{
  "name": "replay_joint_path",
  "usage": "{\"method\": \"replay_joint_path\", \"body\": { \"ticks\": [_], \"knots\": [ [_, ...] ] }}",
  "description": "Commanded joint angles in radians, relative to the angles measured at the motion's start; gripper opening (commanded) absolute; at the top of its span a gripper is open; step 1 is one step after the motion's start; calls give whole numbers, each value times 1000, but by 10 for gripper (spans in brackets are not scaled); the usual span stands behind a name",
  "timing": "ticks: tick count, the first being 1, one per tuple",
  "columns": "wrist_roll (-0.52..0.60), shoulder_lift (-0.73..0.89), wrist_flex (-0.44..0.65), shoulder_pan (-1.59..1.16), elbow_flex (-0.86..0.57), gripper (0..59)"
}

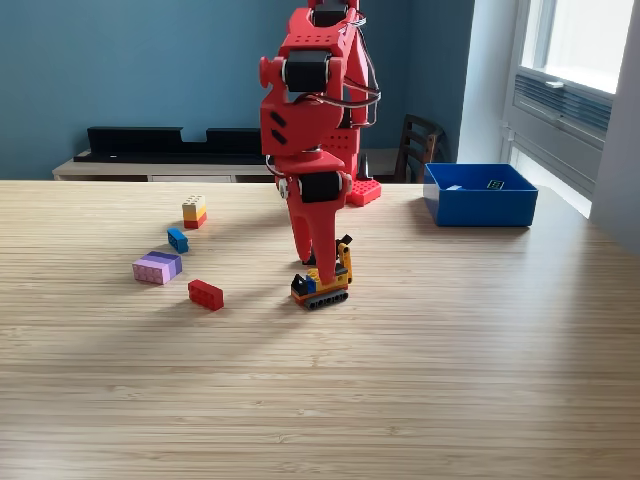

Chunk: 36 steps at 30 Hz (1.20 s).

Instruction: Grasp a lego block and put it in the bin.

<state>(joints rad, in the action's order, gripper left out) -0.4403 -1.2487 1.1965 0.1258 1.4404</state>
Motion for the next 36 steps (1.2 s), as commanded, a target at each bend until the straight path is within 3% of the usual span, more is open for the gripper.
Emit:
{"method": "replay_joint_path", "body": {
  "ticks": [1,14,22,29,36],
  "knots": [
    [25,6,-25,-28,-84,300],
    [61,75,-54,-52,-140,246],
    [92,98,-52,-51,-170,1],
    [138,97,-46,-49,-189,0],
    [198,83,49,-52,-233,0]
  ]
}}
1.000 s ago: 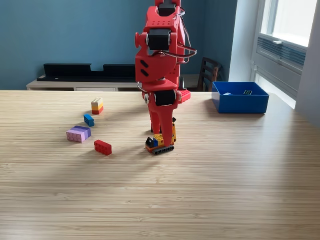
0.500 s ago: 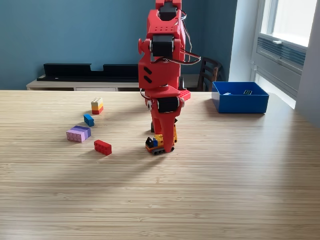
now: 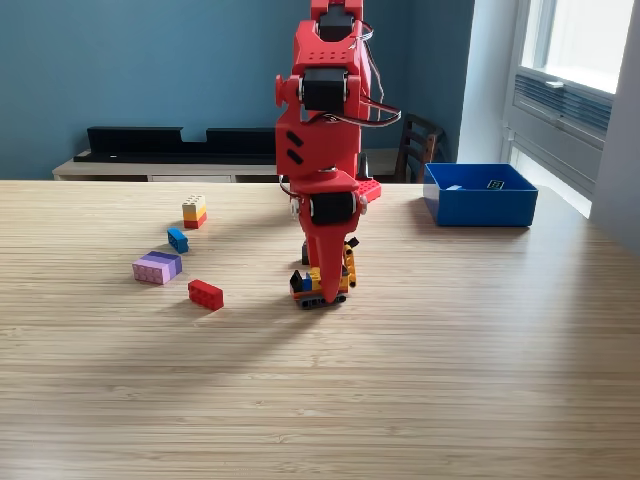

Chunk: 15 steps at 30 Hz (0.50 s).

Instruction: Grasp a lego block and put it in the bin.

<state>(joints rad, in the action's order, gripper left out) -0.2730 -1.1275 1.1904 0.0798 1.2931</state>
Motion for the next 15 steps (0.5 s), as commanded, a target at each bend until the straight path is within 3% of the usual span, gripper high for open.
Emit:
{"method": "replay_joint_path", "body": {
  "ticks": [1,7,11,15],
  "knots": [
    [40,-38,71,-11,-86,0],
    [94,-41,207,-49,-98,0],
    [138,-57,357,-104,-198,0],
    [175,-163,393,-210,-163,0]
  ]
}}
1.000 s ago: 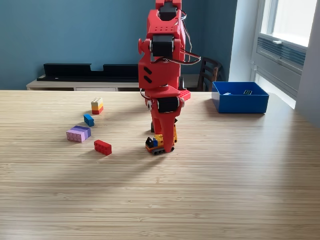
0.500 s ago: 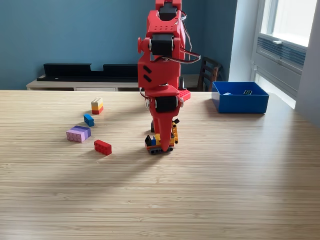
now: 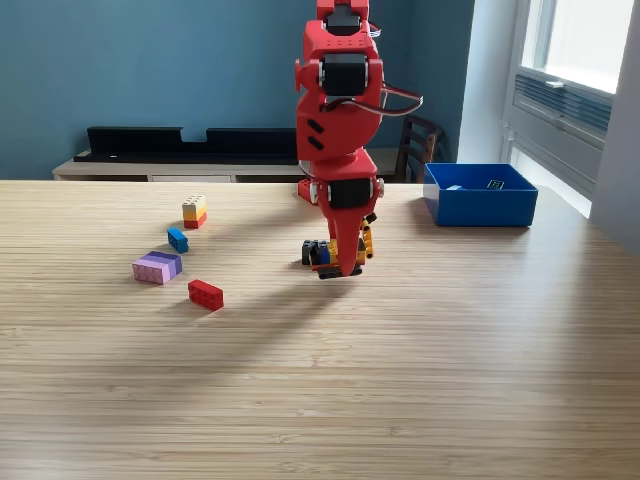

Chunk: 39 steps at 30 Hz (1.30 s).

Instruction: Grasp a lego block and put it in the bin.

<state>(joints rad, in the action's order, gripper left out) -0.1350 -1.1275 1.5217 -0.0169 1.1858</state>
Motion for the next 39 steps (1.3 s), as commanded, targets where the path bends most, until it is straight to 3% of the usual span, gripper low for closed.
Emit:
{"method": "replay_joint_path", "body": {
  "ticks": [1,8,17,39],
  "knots": [
    [46,-198,66,-144,-37,0],
    [118,-394,132,-399,67,0],
    [160,-499,141,-749,210,0],
    [20,-503,166,-1293,339,3]
  ]
}}
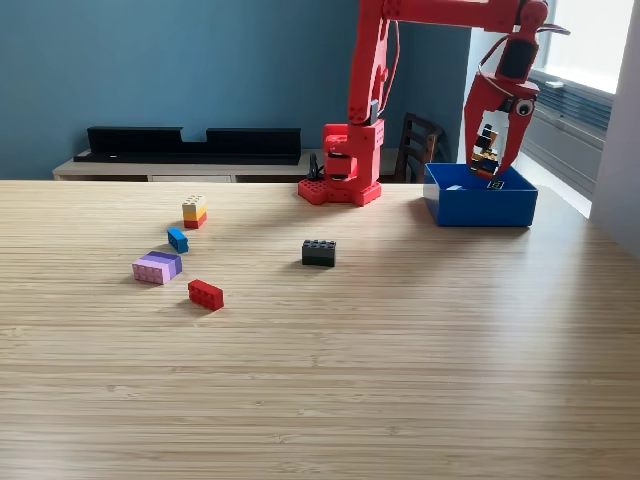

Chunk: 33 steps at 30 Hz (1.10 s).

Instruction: Grasp a lego block and put it in the bin.

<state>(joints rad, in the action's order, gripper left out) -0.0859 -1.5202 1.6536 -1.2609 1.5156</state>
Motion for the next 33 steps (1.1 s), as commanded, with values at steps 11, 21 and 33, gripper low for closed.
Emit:
{"method": "replay_joint_path", "body": {
  "ticks": [11,21,33],
  "knots": [
    [-69,-110,34,-51,84,348],
    [17,-110,32,153,-75,42],
    [115,-110,32,726,-324,1]
  ]
}}
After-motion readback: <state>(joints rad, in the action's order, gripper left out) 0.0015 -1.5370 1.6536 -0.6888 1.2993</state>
